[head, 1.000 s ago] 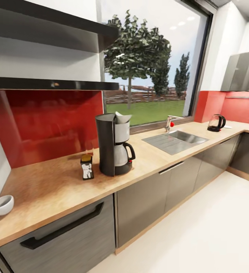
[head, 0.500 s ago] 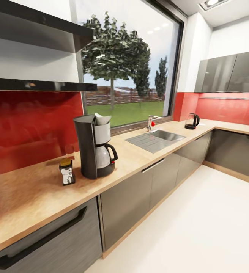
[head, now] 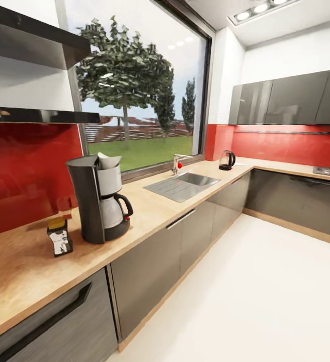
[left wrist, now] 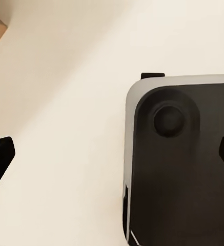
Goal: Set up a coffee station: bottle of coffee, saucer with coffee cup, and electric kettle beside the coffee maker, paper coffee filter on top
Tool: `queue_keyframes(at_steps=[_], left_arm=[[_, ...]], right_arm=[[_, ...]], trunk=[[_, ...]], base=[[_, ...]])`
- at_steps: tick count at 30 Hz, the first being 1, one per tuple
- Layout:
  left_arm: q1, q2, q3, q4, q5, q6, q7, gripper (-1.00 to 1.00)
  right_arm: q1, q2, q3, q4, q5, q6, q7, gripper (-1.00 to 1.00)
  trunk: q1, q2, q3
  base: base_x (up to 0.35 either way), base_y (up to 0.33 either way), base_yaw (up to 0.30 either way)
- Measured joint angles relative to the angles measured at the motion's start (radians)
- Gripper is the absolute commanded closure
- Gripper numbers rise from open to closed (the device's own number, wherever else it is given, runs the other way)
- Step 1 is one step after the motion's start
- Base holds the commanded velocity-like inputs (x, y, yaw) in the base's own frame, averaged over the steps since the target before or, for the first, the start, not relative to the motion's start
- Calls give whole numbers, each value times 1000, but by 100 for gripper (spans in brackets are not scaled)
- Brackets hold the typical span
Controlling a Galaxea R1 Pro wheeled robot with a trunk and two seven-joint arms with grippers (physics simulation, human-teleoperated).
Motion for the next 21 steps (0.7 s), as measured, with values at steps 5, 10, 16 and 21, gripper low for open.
queue_keyframes(at_steps=[5, 10, 16, 21], left_arm=[[0, -7, -2, 0, 0, 0, 0, -100], [0, -9, 0, 0, 0, 2, 2, -100], [-1, -9, 0, 0, 0, 2, 2, -100], [0, -9, 0, 0, 0, 3, 2, -100]], right_arm=[[0, 0, -1, 0, -1, 0, 0, -100], [0, -1, 0, 2, -1, 0, 1, -100], [0, -1, -1, 3, -1, 0, 0, -100], [0, -1, -1, 3, -1, 1, -1, -100]], trunk=[[0, 0, 4], [0, 0, 9], [0, 0, 16], [0, 0, 22]], base=[[0, 0, -283], [0, 0, -253], [0, 0, -247], [0, 0, -248]])
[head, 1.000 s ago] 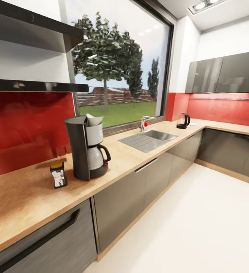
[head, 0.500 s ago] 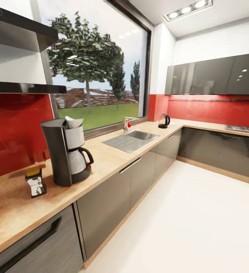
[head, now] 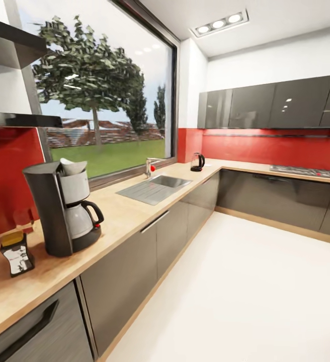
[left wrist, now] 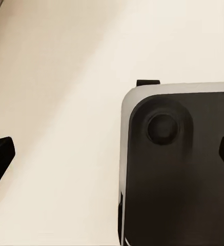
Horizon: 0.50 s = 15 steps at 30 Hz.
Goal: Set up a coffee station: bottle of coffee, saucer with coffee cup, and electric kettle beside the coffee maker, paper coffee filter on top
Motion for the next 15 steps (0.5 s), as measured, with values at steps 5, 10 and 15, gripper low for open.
queue_keyframes(at_steps=[5, 10, 15], left_arm=[[0, 0, 0, 0, 0, 0, 0, -100], [0, 0, -1, 0, 0, 2, 0, -100], [0, 0, -1, 0, 0, 2, 0, -100]], right_arm=[[0, 0, 0, 0, 0, 0, -2, -100], [0, 0, -1, 0, 0, 0, -2, -100], [0, 0, -2, 0, 0, -1, -3, -100]], trunk=[[0, 0, 4], [-1, 0, 8], [-1, 0, 12]], base=[[8, 0, -267], [205, 0, -274], [333, 0, -275]])
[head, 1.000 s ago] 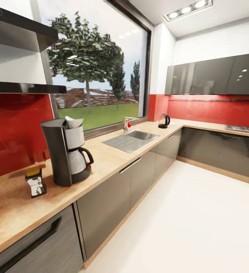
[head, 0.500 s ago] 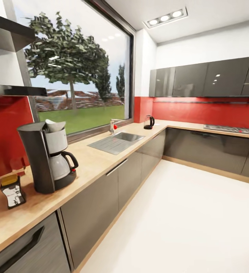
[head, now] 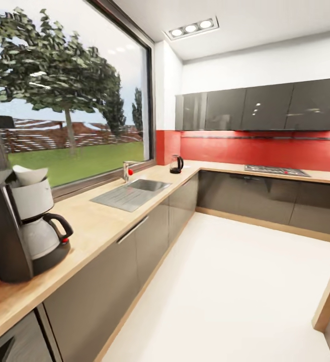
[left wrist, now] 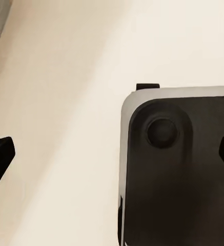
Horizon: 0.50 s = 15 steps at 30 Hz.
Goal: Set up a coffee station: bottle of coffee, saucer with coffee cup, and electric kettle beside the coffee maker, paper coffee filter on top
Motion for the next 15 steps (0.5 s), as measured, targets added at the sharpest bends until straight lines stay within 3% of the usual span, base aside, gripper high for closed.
queue_keyframes(at_steps=[15], left_arm=[[0, 0, 0, 0, 0, 0, 0, -100]], right_arm=[[0, 0, -3, -5, 0, 0, -4, -100]], trunk=[[0, 0, 8]], base=[[339, 0, -275]])
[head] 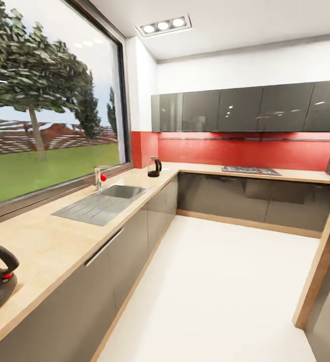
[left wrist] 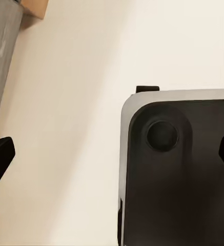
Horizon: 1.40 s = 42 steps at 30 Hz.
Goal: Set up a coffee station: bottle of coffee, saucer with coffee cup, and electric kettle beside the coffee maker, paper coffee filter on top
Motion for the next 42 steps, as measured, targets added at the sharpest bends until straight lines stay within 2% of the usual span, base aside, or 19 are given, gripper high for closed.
queue_keyframes(at_steps=[10, 27, 42], left_arm=[[0, 1, 0, 0, 1, 5, 0, -100], [0, 0, 1, 0, 0, -1, -2, -100], [0, 0, 3, 0, 0, -3, 0, -100]], right_arm=[[0, 0, 3, 0, 1, 2, 0, -100], [0, 2, 0, 0, 0, 5, 7, -100], [0, 0, -2, 0, -1, 5, 5, -100]], trunk=[[0, 0, 0], [0, 0, -4], [1, 0, -28]], base=[[339, 5, -264], [333, 5, -17], [13, -2, -87]])
